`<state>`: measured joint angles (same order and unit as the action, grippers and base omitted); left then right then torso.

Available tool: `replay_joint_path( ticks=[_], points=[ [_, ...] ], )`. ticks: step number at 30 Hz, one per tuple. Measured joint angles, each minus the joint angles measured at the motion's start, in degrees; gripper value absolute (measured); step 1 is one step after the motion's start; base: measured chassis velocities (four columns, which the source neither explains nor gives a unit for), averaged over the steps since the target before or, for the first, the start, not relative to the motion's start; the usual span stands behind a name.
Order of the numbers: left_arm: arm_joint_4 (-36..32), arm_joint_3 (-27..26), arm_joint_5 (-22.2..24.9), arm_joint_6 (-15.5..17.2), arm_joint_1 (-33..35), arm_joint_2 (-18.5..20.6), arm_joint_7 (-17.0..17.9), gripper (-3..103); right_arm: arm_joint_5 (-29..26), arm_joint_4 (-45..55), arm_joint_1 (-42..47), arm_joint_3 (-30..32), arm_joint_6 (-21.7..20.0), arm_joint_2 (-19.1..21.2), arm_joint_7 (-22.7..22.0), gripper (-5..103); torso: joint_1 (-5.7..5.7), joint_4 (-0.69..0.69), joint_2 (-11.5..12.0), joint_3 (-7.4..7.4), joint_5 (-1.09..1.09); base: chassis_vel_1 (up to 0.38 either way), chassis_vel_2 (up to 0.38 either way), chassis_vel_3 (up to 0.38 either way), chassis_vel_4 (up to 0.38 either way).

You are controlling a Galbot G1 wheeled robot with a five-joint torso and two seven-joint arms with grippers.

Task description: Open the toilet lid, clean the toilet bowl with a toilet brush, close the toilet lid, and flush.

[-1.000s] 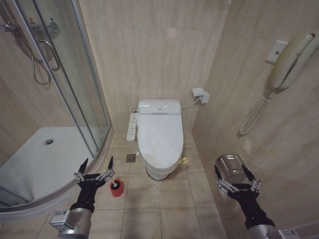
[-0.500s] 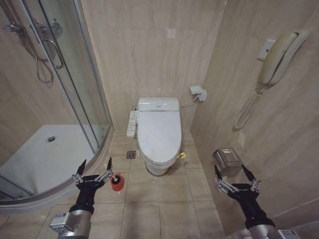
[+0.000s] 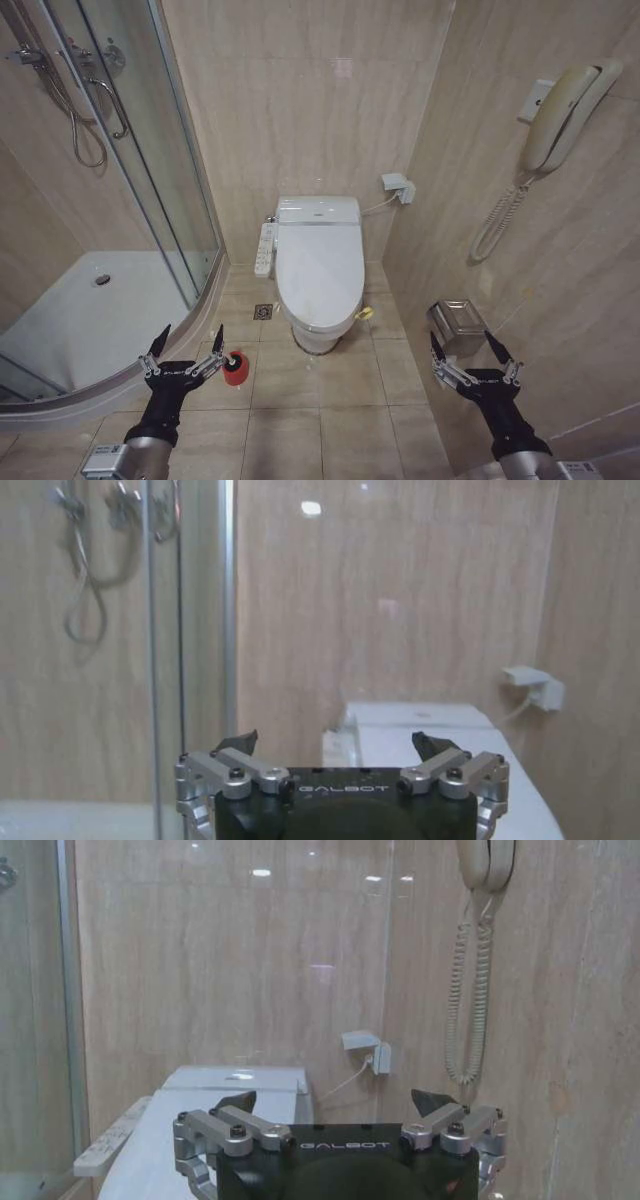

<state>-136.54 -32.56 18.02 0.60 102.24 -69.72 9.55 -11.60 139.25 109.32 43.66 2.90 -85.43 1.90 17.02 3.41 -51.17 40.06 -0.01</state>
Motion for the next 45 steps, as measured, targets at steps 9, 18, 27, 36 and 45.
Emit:
replay_joint_path(
  ticks=[9,18,27,36,45],
  points=[
    [0.95,-5.80,7.81,6.38,-0.62,1.74,-11.37,100,0.00,-0.01,0.00,0.00,0.00,0.00,0.00,100,0.00,0.01,0.00,0.00,0.00,0.000,0.000,0.000,0.000],
    [1.33,-13.20,11.51,10.54,-4.96,-2.21,-12.17,100,0.00,0.00,0.00,0.00,0.00,0.00,0.00,100,0.00,0.01,0.00,0.00,0.00,0.000,0.000,0.000,0.000],
    [0.75,-10.83,6.84,8.38,-3.77,-5.61,-9.47,100,0.00,0.00,0.00,0.00,0.00,0.00,0.00,100,0.00,0.00,0.00,0.00,0.01,0.000,0.000,0.000,0.000],
    [-1.32,-6.28,6.56,9.39,-2.16,-7.09,-7.25,100,0.00,0.00,0.00,0.00,0.00,0.00,0.00,100,0.00,0.00,0.00,0.00,0.02,0.000,0.000,0.000,0.000],
    [-1.67,-4.69,3.76,11.44,-1.61,-7.90,-6.26,100,0.00,0.00,0.00,0.00,0.00,0.00,0.00,100,0.01,0.00,0.00,0.00,0.02,0.000,0.000,0.000,0.000]
  ],
)
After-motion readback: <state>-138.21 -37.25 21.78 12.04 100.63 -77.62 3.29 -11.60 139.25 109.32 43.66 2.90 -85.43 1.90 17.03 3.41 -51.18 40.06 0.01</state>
